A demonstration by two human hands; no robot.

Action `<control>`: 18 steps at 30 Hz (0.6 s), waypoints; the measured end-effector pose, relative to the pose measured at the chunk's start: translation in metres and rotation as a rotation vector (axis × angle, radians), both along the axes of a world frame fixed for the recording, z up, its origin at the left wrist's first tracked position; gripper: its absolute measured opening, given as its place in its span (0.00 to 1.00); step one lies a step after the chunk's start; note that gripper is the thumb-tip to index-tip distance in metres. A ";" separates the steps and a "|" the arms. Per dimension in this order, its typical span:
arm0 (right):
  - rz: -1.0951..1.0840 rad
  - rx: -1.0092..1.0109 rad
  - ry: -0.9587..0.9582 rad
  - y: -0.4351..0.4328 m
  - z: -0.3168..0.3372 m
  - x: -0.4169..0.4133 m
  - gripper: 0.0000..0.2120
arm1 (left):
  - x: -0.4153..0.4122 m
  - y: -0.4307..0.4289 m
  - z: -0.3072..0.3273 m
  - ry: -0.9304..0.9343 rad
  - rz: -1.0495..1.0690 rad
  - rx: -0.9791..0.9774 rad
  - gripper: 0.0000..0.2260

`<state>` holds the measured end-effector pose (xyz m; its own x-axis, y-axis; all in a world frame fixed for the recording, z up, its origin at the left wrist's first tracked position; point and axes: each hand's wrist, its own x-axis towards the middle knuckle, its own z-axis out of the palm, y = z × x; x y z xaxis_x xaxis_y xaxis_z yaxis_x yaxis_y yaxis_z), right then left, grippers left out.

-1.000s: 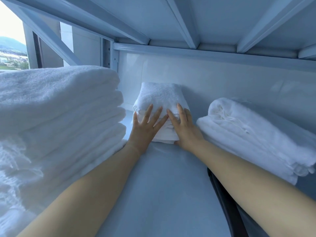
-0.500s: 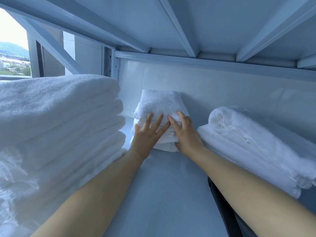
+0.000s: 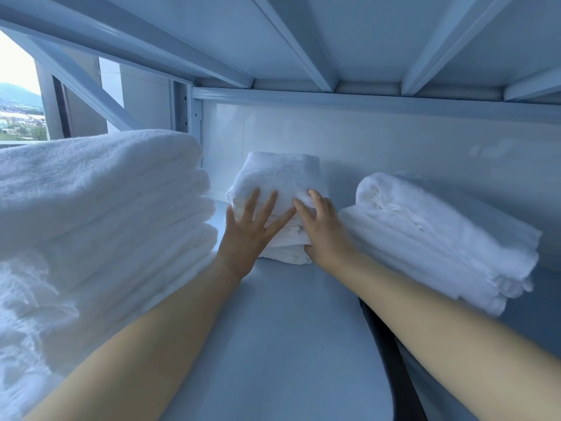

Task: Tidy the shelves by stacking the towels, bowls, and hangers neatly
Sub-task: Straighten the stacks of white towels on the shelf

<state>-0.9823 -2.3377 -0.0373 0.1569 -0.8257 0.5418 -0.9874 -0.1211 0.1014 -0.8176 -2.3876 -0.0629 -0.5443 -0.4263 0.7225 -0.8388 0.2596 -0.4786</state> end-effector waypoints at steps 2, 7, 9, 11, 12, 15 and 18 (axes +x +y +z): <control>0.004 -0.015 -0.003 0.000 0.000 0.006 0.40 | 0.000 -0.004 -0.002 0.009 0.094 0.084 0.45; 0.004 -0.035 0.033 -0.008 -0.003 0.019 0.38 | -0.006 -0.023 -0.004 0.056 0.225 0.148 0.45; 0.011 -0.042 0.045 -0.012 -0.005 0.023 0.38 | -0.005 -0.034 -0.003 0.070 0.211 0.205 0.42; 0.020 -0.036 0.076 -0.017 -0.007 0.024 0.37 | -0.004 -0.047 0.000 0.084 0.183 0.259 0.37; 0.031 -0.029 0.082 -0.019 -0.007 0.024 0.37 | -0.005 -0.053 0.002 0.094 0.164 0.277 0.33; 0.045 0.016 0.039 -0.022 -0.003 0.017 0.36 | -0.009 -0.059 0.012 0.114 0.108 0.348 0.28; 0.043 0.070 0.009 -0.019 0.002 0.009 0.37 | -0.011 -0.055 0.015 0.114 0.101 0.375 0.32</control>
<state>-0.9737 -2.3567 -0.0355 0.1976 -0.8538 0.4816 -0.9803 -0.1706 0.0998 -0.8285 -2.4426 -0.0478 -0.4115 -0.7191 0.5600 -0.9112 0.3117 -0.2693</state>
